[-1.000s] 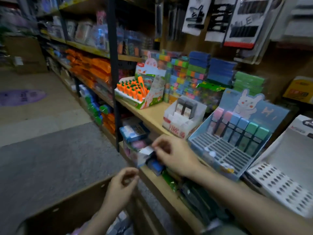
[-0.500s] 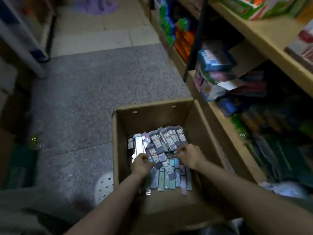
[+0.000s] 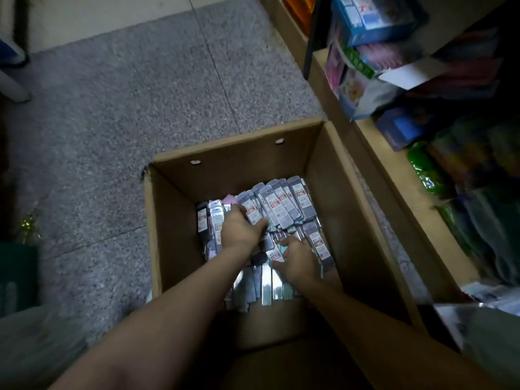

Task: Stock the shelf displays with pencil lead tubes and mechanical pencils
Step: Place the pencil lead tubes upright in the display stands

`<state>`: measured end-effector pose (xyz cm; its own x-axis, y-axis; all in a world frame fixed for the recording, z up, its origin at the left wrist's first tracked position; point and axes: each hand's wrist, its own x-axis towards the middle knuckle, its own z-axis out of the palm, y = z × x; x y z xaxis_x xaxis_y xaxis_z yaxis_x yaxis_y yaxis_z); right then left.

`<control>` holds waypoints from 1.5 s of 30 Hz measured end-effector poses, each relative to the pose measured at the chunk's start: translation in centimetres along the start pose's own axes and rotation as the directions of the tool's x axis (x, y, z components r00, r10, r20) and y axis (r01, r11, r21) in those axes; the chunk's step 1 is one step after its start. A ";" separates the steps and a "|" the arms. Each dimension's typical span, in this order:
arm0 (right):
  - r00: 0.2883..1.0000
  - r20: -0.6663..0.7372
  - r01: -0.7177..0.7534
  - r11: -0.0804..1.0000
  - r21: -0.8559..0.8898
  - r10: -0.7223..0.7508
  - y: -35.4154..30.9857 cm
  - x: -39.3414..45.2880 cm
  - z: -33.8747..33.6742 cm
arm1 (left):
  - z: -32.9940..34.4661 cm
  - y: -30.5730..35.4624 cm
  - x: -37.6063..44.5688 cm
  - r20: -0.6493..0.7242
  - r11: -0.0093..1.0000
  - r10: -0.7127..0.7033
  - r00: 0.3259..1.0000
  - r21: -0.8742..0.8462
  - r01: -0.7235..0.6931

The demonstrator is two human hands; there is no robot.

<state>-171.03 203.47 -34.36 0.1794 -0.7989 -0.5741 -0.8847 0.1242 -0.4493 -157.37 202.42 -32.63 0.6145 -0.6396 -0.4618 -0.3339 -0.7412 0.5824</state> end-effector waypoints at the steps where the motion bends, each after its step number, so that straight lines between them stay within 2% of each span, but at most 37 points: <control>1: 0.999 -0.030 0.012 0.998 -0.054 -0.014 -0.1 0.0 0.3 | 0.2 0.4 0.3 -0.014 1.000 -0.013 1.000 0.020 0.014; 4: 0.998 -0.059 0.020 0.992 -0.121 -0.027 -0.4 -0.2 0.6 | 0.9 1.2 0.8 -0.055 0.999 -0.048 0.997 0.021 0.049; 8: 1.000 -0.004 -0.004 1.000 -0.011 0.004 0.8 0.0 -0.3 | 1.2 1.3 0.7 -0.084 0.996 -0.083 0.993 0.008 0.084; 12: 0.995 0.087 -0.072 0.982 0.174 0.058 1.3 -0.1 -1.3 | 1.0 0.8 0.3 -0.045 0.991 -0.131 0.990 -0.047 0.129; 16: 0.980 0.149 -0.181 0.889 0.420 0.130 1.3 -1.0 -2.2 | 0.0 -0.2 -1.6 -0.002 0.955 -0.150 0.989 -0.258 0.144; 22: 0.978 0.151 -0.211 0.698 0.684 0.147 0.4 -3.8 -3.8 | -0.7 -2.3 -7.6 0.240 0.818 -0.143 0.960 -0.517 0.251; 24: 0.982 0.140 -0.191 0.673 0.715 0.130 -0.1 -4.8 -4.1 | -1.0 -2.4 -9.1 0.308 0.775 -0.144 0.940 -0.556 0.301; 26: 0.985 0.127 -0.172 0.663 0.728 0.117 -0.5 -5.6 -4.1 | -1.2 -2.6 -9.8 0.343 0.782 -0.120 0.932 -0.545 0.301; 30: 0.988 0.134 -0.155 0.639 0.754 0.081 -0.8 -6.8 -4.3 | -1.5 -2.9 -10.5 0.353 0.823 -0.039 0.935 -0.519 0.230; 33: 0.987 0.146 -0.155 0.647 0.747 0.069 -1.1 -6.9 -4.4 | -1.7 -3.2 -10.4 0.355 0.791 -0.004 0.935 -0.571 0.220; 35: 0.976 0.215 -0.182 0.635 0.751 0.026 -1.5 -6.7 -4.4 | -1.6 -3.6 -10.0 0.337 0.784 -0.026 0.941 -0.578 0.228; 37: 0.962 0.272 -0.208 0.650 0.731 0.001 -1.6 -6.1 -4.4 | -1.5 -3.8 -9.5 0.288 0.780 -0.081 0.954 -0.578 0.241; 38: 0.964 0.266 -0.192 0.699 0.689 0.003 -1.5 -5.6 -4.3 | -1.4 -4.0 -9.1 0.253 0.773 -0.119 0.960 -0.584 0.250; 39: 0.975 0.221 -0.141 0.797 0.587 0.010 -1.1 -4.8 -4.2 | -1.3 -4.2 -8.6 0.218 0.767 -0.163 0.962 -0.585 0.263; 41: 0.994 0.104 0.002 0.966 0.259 -0.030 0.2 -3.7 -4.3 | -1.5 -4.7 -8.0 0.167 0.759 -0.225 0.960 -0.587 0.280; 43: 0.992 0.103 0.078 0.997 -0.002 -0.077 1.4 -2.7 -4.0 | -1.3 -5.2 -7.1 0.160 0.770 -0.257 0.953 -0.562 0.302; 45: 0.984 0.143 0.127 0.978 -0.165 -0.104 1.9 -2.1 -3.4 | -1.2 -5.4 -6.6 0.158 0.769 -0.278 0.948 -0.555 0.318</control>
<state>-174.52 203.38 -31.70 0.3302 -0.7151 -0.6161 -0.9134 -0.0776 -0.3995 -158.74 210.89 -31.89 0.5622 -0.4322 -0.7051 0.3354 -0.6602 0.6721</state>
